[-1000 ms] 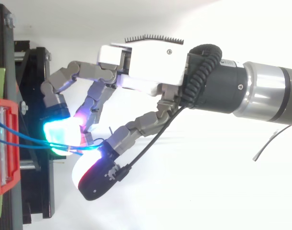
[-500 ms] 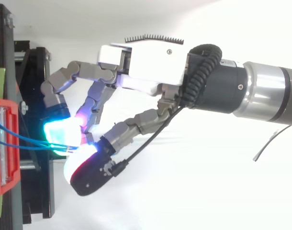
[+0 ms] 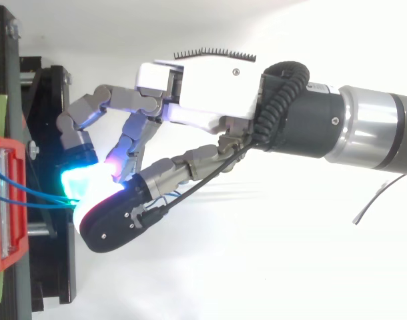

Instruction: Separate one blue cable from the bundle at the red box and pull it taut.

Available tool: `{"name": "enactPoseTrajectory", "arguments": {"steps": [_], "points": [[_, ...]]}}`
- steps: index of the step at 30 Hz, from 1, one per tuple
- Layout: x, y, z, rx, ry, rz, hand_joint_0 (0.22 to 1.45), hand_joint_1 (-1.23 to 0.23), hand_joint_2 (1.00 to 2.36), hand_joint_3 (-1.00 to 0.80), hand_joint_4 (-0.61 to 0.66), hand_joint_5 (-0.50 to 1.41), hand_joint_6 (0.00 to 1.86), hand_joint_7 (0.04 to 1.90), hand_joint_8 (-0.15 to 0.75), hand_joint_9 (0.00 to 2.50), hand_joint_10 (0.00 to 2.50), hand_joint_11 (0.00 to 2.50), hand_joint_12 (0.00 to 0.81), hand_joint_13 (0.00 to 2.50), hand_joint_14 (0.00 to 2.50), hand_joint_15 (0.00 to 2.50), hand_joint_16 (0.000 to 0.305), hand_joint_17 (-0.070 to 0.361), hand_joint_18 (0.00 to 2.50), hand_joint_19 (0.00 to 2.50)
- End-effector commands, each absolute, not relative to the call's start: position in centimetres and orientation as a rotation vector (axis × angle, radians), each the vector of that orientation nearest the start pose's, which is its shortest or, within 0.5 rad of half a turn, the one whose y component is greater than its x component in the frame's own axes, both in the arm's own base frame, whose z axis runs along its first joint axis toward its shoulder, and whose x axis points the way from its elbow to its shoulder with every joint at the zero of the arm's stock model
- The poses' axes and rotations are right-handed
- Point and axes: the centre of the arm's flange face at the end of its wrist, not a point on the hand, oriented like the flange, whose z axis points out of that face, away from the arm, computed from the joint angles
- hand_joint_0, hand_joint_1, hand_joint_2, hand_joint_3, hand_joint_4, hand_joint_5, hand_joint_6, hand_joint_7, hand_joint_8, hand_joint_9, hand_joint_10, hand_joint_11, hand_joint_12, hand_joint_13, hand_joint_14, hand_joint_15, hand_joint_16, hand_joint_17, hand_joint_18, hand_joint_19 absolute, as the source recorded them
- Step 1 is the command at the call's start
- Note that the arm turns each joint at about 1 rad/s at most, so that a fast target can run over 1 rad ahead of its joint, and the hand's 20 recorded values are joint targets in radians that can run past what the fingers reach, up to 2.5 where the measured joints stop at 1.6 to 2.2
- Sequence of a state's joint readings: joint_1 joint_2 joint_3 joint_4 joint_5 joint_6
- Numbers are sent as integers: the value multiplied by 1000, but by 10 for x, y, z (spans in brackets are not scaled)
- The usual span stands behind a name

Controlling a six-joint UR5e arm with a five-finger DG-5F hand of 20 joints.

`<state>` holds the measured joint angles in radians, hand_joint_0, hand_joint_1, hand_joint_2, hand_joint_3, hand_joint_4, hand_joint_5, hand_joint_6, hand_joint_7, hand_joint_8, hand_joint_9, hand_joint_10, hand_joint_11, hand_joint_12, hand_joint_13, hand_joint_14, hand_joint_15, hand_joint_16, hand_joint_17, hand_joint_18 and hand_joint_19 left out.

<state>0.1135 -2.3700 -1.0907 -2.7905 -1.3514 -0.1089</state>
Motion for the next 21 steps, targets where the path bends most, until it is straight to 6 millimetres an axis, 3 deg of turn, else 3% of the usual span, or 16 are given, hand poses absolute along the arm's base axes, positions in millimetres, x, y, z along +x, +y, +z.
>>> {"name": "enactPoseTrajectory", "arguments": {"steps": [1,13,16,21], "points": [[790,-66,239,1164,1160,1066,620,-622,1007,-421,37,-135,827,1266,321,1196,24,834,378,1062,20,547,45,102,979,692],[790,-63,239,1162,1161,1070,581,-413,1000,-500,83,-125,822,1250,329,1217,25,834,383,1071,21,543,46,104,983,687],[790,-64,239,1163,1162,1069,492,-528,1000,-500,107,-123,825,1226,358,1232,25,821,408,1098,18,534,51,116,1038,652],[790,-62,238,1163,1164,1069,478,-775,1000,-500,112,-128,834,1255,359,1225,25,856,405,1096,19,533,52,116,1040,628]]}}
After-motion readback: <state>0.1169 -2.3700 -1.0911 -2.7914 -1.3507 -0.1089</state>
